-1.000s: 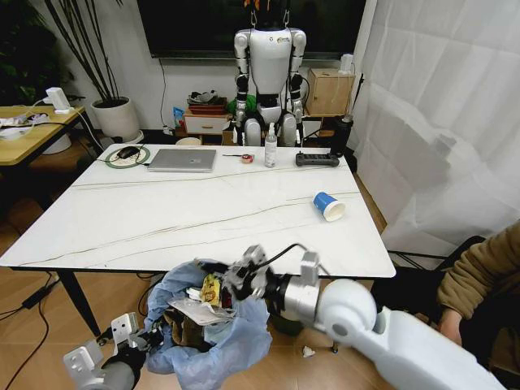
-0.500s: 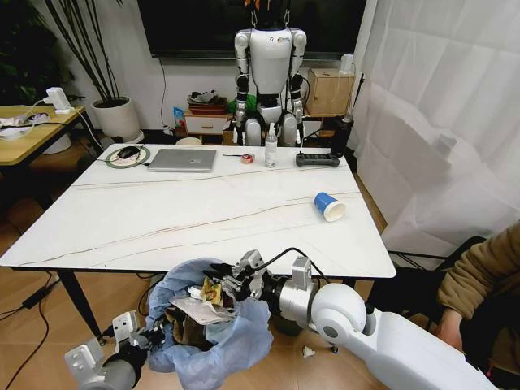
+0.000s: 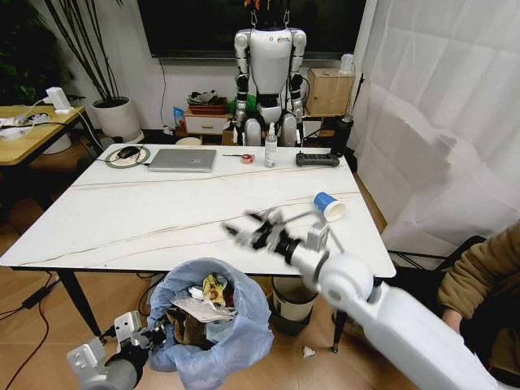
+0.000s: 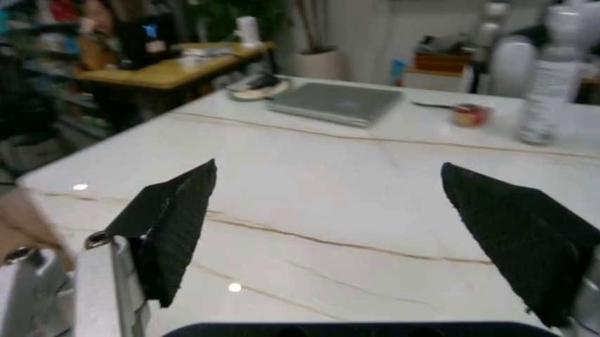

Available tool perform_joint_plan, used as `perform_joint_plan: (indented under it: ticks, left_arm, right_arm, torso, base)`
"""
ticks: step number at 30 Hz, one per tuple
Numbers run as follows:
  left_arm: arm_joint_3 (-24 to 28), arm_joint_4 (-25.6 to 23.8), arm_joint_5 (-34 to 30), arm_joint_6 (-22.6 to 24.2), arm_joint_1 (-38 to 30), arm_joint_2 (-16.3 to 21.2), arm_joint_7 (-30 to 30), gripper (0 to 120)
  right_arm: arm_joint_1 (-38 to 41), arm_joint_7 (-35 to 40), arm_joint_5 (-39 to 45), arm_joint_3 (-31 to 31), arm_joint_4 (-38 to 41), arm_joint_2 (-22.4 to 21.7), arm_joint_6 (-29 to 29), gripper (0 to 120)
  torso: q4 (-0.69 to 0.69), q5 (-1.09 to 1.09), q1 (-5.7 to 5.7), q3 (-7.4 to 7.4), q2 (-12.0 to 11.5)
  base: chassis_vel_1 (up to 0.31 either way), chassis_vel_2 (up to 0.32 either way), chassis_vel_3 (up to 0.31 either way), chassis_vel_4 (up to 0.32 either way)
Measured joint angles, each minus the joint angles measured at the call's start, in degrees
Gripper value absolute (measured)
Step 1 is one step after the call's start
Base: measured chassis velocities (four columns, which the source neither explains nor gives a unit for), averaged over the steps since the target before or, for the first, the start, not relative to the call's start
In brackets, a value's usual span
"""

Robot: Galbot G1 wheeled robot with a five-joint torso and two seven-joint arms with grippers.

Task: Pick up the trash bin and place the trash from the table into it.

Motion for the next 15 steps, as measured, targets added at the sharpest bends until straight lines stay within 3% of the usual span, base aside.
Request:
perform_joint_plan:
  ticks: [6,15]
  left_arm:
    - [-0.15,0.00,-0.42,0.01,-0.22,0.26,-0.06,0]
    - [-0.45,0.00,-0.61,0.05,-0.24,0.45,-0.15,0]
  right_arm:
    - [-0.16,3.11,-0.55,6.43,-8.80,1.35,-4.52,100]
    - [0.61,2.91,-0.45,11.47,-20.03,1.63,-5.66,100]
  torso:
    - [-0.01,0.01,0.00,0.00,0.00]
    - [-0.01,0.02,0.00,0.00,0.00]
  base:
    - [0.000,0.000,0.000,0.000]
    - [0.000,0.000,0.000,0.000]
